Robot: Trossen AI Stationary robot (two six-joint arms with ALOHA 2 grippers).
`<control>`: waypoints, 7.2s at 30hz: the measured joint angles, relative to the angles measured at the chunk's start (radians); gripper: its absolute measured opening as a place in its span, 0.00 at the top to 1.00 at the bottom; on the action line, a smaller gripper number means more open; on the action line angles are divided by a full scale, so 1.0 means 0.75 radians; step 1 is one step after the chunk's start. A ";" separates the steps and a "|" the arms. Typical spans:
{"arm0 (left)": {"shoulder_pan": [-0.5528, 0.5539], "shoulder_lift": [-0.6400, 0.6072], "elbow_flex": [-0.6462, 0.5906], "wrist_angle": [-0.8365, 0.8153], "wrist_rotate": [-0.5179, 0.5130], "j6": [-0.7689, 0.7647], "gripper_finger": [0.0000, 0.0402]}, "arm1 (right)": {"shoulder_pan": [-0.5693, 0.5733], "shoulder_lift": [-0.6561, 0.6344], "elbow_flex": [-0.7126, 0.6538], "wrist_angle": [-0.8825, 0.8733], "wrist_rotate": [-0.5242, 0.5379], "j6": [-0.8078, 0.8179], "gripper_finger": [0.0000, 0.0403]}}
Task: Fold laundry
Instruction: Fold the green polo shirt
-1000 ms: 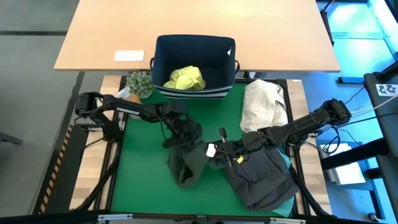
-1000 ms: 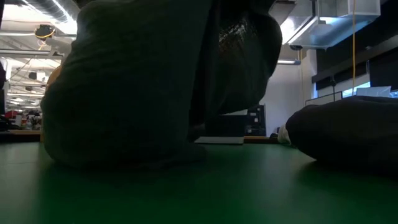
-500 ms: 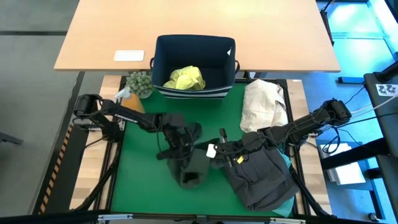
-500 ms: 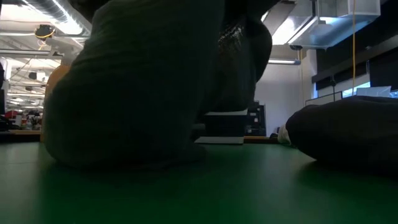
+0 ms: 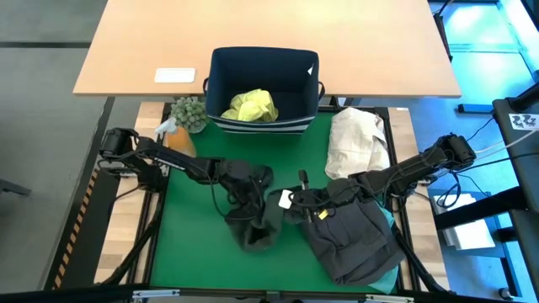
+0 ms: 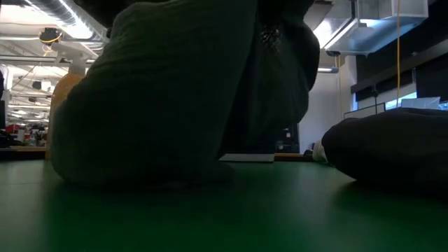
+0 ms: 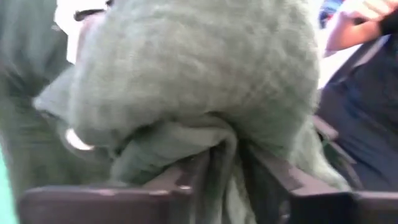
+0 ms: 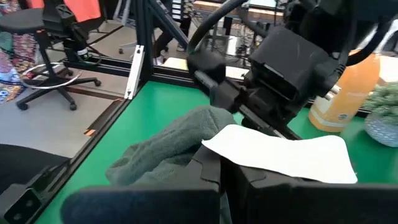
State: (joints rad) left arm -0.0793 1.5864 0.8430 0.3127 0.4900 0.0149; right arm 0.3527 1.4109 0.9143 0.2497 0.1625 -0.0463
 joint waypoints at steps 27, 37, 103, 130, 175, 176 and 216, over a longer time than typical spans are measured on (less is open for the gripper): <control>-0.157 -0.294 0.757 -1.287 -0.922 0.362 1.00 | 0.001 -0.062 0.496 -0.477 0.307 -0.202 1.00; -0.180 -0.474 0.757 -1.265 -1.279 0.367 1.00 | -0.059 -0.070 0.629 -0.477 0.378 -0.298 1.00; -0.903 -0.431 0.248 -1.386 -1.422 -0.538 1.00 | 0.018 -0.007 0.118 -0.366 0.043 0.151 0.99; -1.009 -0.260 0.052 -0.944 -1.088 -0.672 1.00 | 0.037 0.109 0.006 -0.271 -0.443 0.230 0.63; -0.966 -0.220 0.053 -0.728 -1.486 -0.677 0.67 | 0.035 0.366 0.109 -0.010 -0.218 0.084 0.40; -0.965 -0.220 0.053 -0.729 -1.495 -0.679 0.67 | 0.035 0.392 0.131 -0.011 -0.232 0.066 0.40; -0.718 -0.220 0.054 -0.895 -1.601 -0.460 0.67 | -0.017 0.812 0.516 -0.372 -0.166 0.027 0.50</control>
State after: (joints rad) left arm -0.6181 1.4212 0.8837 -0.3581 -0.7104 -0.3300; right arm 0.3397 2.0201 1.3010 -0.0291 0.0383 -0.0262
